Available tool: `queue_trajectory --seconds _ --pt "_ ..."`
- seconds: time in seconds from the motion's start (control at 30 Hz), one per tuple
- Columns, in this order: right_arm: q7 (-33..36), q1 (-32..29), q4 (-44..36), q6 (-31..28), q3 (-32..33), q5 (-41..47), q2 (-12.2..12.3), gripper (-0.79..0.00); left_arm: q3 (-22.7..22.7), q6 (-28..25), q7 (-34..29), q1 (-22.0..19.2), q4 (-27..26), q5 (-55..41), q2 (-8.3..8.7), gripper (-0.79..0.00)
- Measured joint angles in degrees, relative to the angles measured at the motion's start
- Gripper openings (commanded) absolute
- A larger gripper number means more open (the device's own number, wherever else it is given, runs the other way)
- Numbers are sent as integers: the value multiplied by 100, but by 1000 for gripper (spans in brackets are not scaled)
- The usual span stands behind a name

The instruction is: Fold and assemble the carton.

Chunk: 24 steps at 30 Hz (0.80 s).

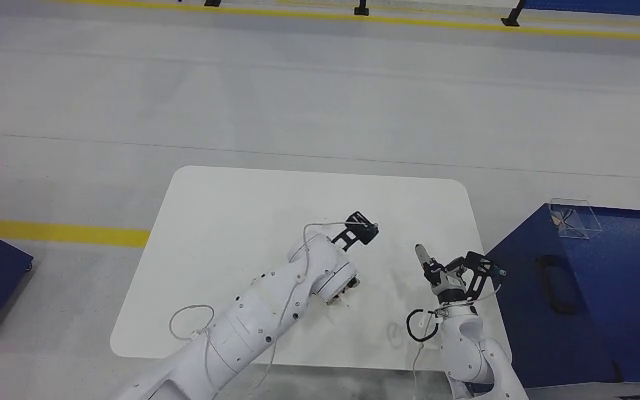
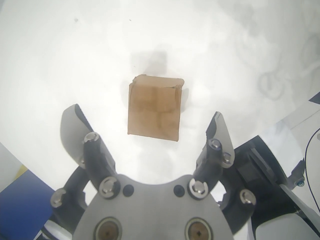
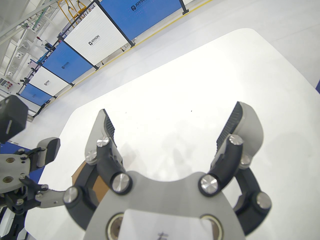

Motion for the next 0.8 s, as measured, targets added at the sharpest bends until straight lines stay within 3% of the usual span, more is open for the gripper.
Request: queue_trajectory --seconds 0.03,0.07,0.13,0.3,0.37,0.47,0.6,0.8 --pt "0 0 0 0 0 0 0 0 -98 -24 77 113 -192 106 52 -25" --pt "0 0 0 0 0 0 0 0 -243 -87 205 294 -483 257 130 -406" --pt "0 0 0 0 0 0 0 0 -487 -317 496 627 -980 455 260 -785" --pt "0 0 0 0 0 0 0 0 -1383 -1479 2191 1884 -2219 1002 675 -785" --pt "0 0 0 0 0 0 0 0 -1764 -1941 3016 2356 -2410 958 800 -785" --pt "0 0 0 0 0 0 0 0 -2339 -2719 4475 3030 -2257 1046 975 -785" --pt "0 0 0 0 0 0 0 0 -2527 -3142 5615 3288 -1776 1327 1057 -785" --pt "0 0 0 0 0 0 0 0 -2439 -3227 6050 3147 -1104 1250 1052 -785"
